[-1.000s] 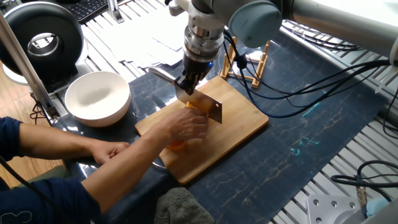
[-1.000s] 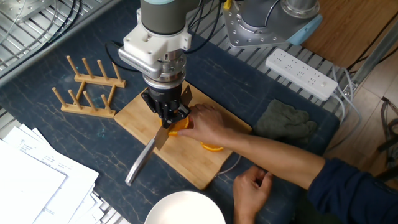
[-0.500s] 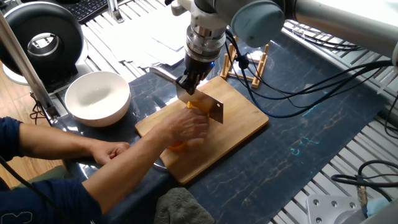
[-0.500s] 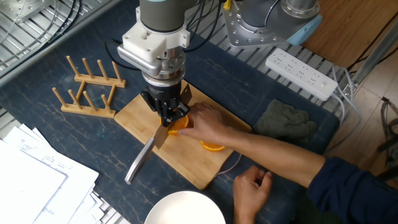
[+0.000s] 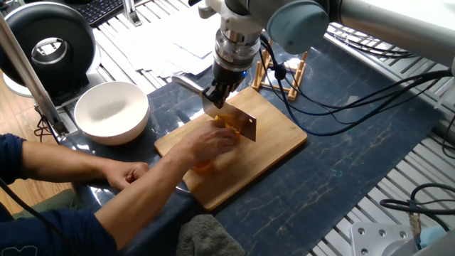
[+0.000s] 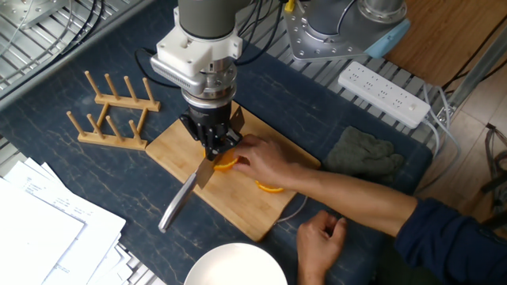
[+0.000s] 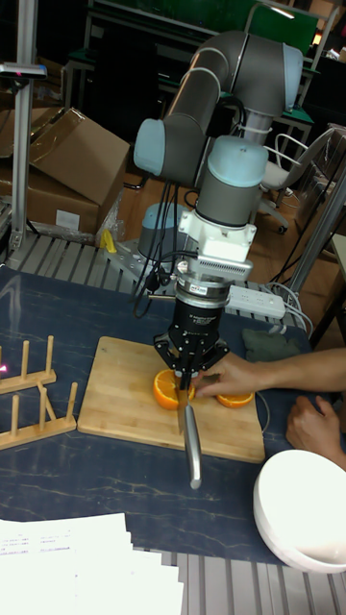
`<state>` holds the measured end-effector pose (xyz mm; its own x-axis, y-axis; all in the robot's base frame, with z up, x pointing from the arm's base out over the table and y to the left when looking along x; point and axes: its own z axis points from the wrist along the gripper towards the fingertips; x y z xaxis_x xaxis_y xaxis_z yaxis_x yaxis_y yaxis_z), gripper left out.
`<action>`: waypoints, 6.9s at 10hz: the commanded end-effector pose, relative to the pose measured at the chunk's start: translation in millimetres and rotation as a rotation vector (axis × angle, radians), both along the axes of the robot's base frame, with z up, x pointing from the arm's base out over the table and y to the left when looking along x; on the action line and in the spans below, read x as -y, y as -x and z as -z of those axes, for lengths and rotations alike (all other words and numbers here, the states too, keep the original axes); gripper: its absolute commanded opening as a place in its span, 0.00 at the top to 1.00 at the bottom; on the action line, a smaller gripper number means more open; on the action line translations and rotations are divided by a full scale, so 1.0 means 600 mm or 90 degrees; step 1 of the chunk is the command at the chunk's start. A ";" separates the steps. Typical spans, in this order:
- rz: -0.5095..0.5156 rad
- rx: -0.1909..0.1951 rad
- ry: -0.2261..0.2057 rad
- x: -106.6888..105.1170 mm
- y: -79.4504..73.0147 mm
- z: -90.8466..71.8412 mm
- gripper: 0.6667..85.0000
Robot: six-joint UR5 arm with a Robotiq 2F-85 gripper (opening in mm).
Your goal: Chop the orange
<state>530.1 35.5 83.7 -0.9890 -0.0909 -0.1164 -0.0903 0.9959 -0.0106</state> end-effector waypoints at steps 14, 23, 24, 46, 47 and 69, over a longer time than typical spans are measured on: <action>-0.032 -0.036 0.024 0.022 0.018 -0.010 0.99; -0.053 -0.025 0.035 0.037 -0.006 -0.058 0.99; -0.053 -0.023 0.028 0.033 -0.010 -0.062 0.99; -0.370 0.024 0.173 0.291 -0.071 -0.121 0.99; -0.373 0.030 0.164 0.298 -0.069 -0.113 0.99; -0.329 0.085 0.032 0.298 -0.080 -0.013 0.99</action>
<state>570.1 -145.8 94.9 -0.7894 -0.5821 -0.1950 -0.5736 0.8125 -0.1039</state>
